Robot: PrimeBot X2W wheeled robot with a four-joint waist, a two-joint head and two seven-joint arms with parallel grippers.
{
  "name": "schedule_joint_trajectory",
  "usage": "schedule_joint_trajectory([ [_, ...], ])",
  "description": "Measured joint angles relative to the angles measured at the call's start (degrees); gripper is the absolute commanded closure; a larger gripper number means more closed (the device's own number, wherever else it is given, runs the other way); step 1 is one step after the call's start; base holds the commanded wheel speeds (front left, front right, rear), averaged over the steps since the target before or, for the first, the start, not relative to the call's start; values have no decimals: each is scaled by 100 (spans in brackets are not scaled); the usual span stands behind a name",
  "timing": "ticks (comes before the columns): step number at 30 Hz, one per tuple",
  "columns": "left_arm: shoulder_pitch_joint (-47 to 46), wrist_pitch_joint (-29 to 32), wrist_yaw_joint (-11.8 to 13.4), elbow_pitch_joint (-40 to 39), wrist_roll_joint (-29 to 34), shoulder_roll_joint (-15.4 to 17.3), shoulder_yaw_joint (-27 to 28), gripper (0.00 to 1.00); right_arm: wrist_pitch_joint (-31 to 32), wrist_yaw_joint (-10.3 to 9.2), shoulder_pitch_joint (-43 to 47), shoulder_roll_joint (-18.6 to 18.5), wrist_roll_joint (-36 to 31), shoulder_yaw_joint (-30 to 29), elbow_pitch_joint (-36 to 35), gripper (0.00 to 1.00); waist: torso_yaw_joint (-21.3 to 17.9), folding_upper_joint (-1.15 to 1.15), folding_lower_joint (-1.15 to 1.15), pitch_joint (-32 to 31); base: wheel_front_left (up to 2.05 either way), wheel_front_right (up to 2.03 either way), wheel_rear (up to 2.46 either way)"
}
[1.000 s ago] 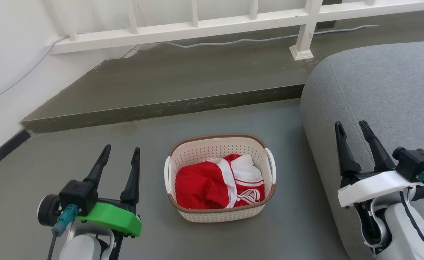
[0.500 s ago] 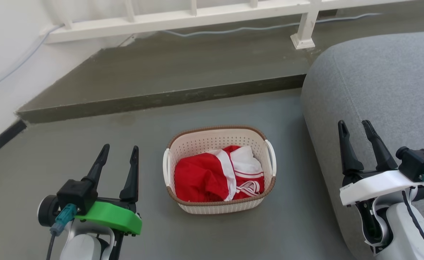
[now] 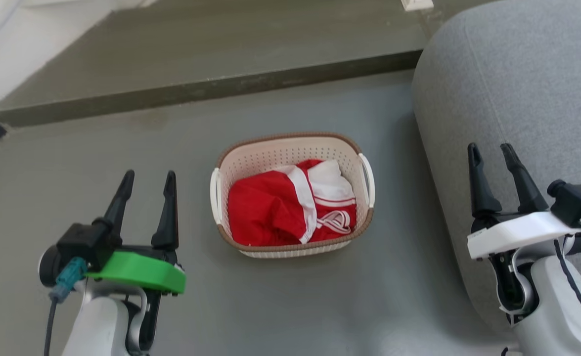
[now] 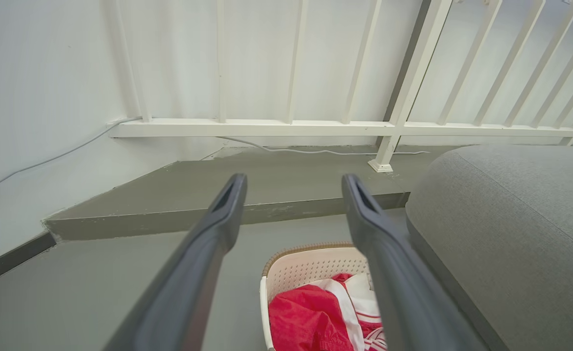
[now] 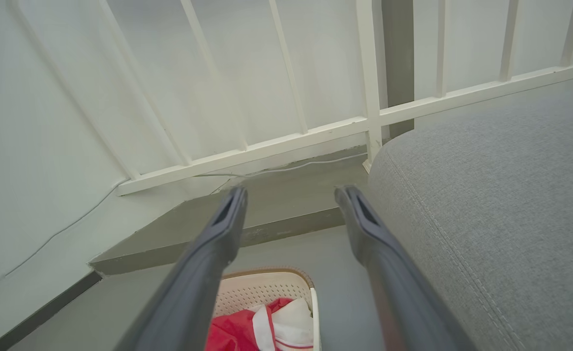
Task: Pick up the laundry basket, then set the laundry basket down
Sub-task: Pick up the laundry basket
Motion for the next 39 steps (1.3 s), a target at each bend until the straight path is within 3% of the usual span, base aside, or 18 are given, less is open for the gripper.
schedule_joint_trajectory([
  [16,-808,0,-1,524,-145,-25,-20,0,1,60,-818,55,75,-38,737,0,-114,0,0,1093,0,0,0],
  [39,-2749,137,-42,1764,-266,-92,-103,0,449,169,-2926,125,205,181,1817,0,2,0,1,2825,0,0,0],
])
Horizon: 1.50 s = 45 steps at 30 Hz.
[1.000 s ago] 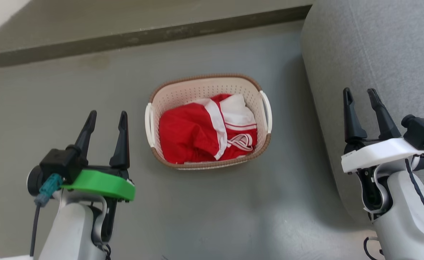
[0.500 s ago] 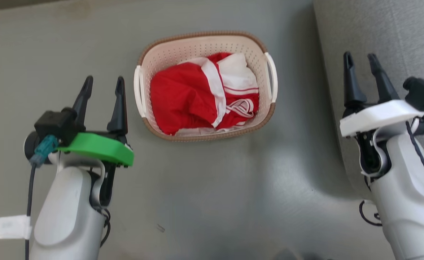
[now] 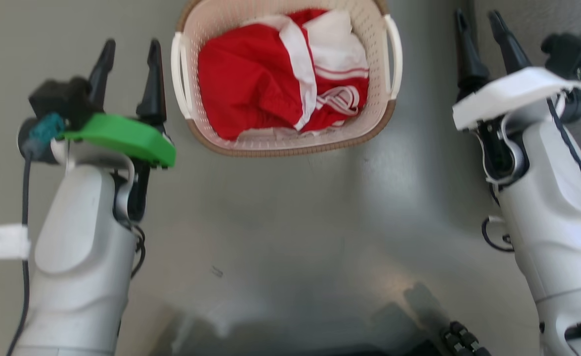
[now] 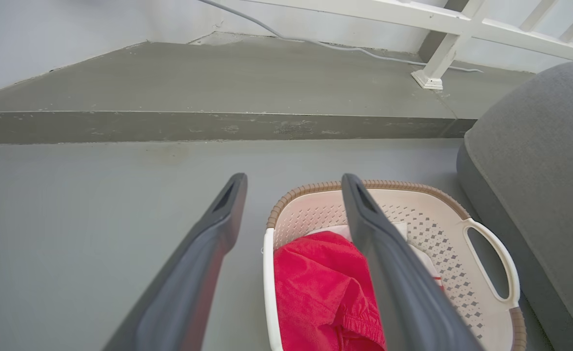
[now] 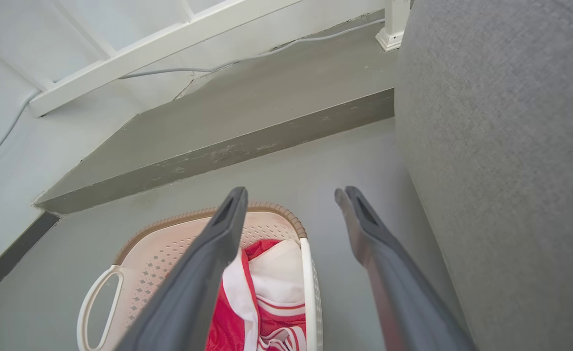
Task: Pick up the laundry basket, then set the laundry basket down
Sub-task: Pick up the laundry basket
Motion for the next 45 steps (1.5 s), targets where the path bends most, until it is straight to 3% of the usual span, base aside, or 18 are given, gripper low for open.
schedule_joint_trajectory([
  [20,-1485,249,-70,1336,-86,-60,-32,0,192,2,-1404,16,-55,59,1155,0,111,0,0,1311,0,0,0],
  [45,-2392,409,-175,2541,-602,-81,-756,0,40,130,-2274,137,-58,517,2399,0,160,0,-1,1952,0,0,0],
])
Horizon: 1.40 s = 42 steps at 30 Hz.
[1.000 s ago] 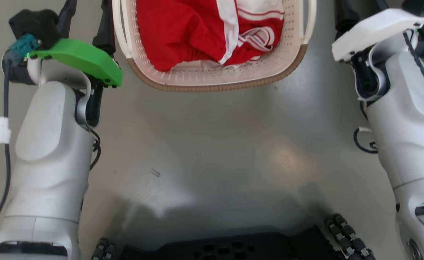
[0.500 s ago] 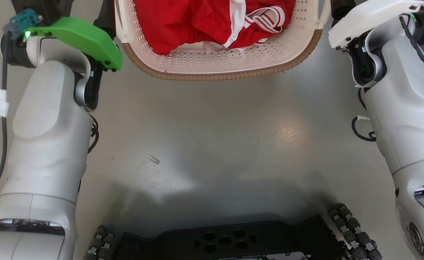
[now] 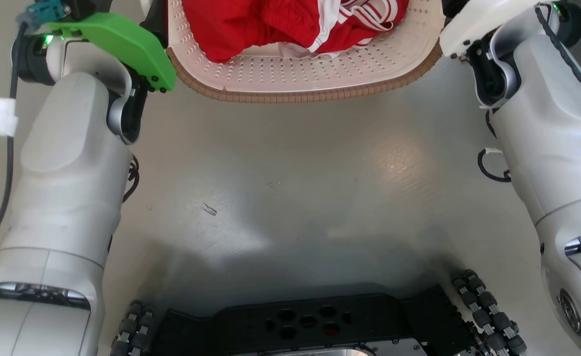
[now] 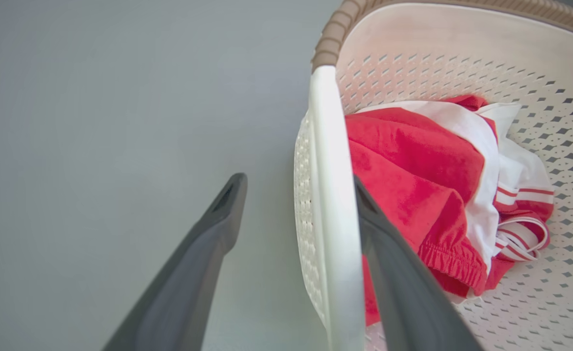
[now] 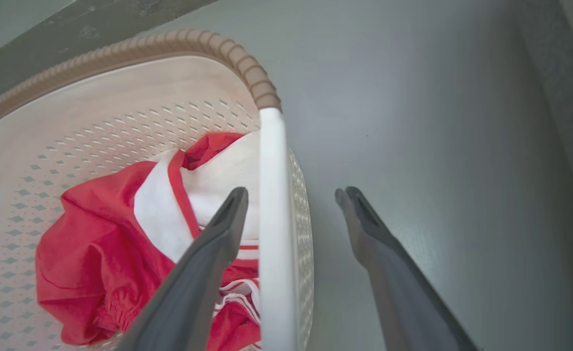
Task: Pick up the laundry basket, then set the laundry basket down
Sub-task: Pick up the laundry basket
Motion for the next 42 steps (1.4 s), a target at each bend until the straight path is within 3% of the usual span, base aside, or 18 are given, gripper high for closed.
schedule_joint_trajectory([
  [8,-287,162,-2,182,-185,-4,-222,0,0,7,-288,31,-36,119,286,0,4,0,0,172,0,0,0],
  [11,-295,186,-2,256,-361,-1,-311,0,0,22,-307,36,-18,123,415,18,3,0,0,192,0,0,0],
  [12,-297,188,-2,259,-411,-2,-364,2,0,23,-315,38,-8,126,446,18,1,0,0,196,0,0,0],
  [14,-308,188,-2,260,-472,-3,-424,28,-1,53,-356,43,13,137,495,36,-1,0,0,204,0,0,0],
  [15,-320,188,-2,265,-511,-3,-446,53,-3,53,-389,44,16,146,522,52,-2,0,0,207,0,0,0],
  [16,-338,188,-2,269,-544,-3,-472,100,-19,53,-424,45,16,152,539,84,-2,0,0,210,0,0,0],
  [17,-338,188,-2,269,-544,-3,-472,100,-19,53,-424,45,16,152,539,100,-2,0,0,210,0,0,0],
  [42,-384,-154,9,595,-1171,-63,-1105,100,-312,57,-506,125,209,442,1109,100,76,0,0,-333,0,0,0],
])
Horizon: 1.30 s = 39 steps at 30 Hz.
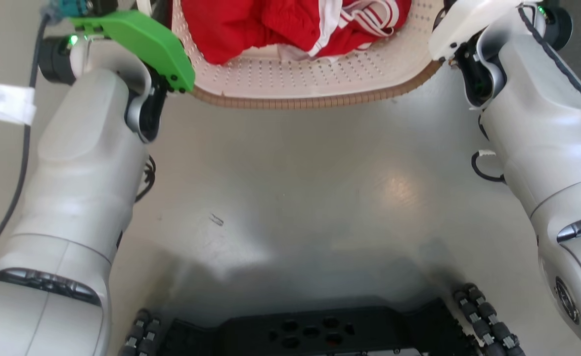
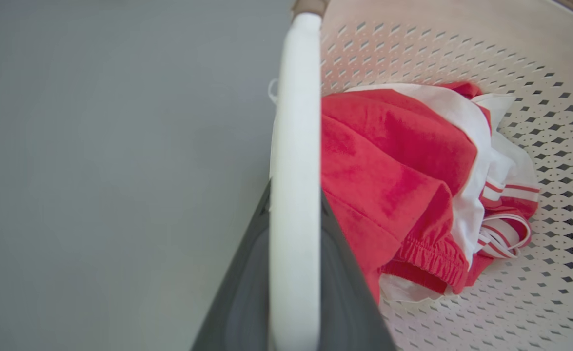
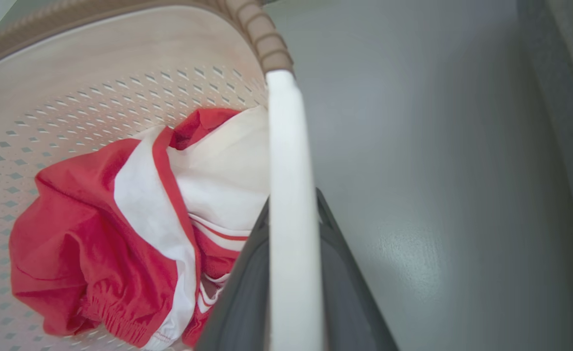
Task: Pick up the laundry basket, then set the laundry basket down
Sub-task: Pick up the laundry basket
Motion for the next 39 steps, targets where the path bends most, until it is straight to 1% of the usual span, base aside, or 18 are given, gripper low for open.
schedule_joint_trajectory([
  [4,160,-20,0,77,-113,-2,-86,100,0,49,116,9,59,49,102,100,9,0,0,-238,0,0,0],
  [16,641,-1,-4,398,-408,-49,-310,100,30,55,599,98,378,294,334,100,4,0,0,-1082,0,0,0],
  [27,1176,197,-8,550,-692,-67,-576,100,389,55,1268,101,945,711,218,100,-61,0,0,-1900,0,0,0],
  [39,1939,385,-9,634,-1060,-54,-805,100,850,49,2085,94,1302,1263,149,100,-145,0,-1,-2881,0,0,0],
])
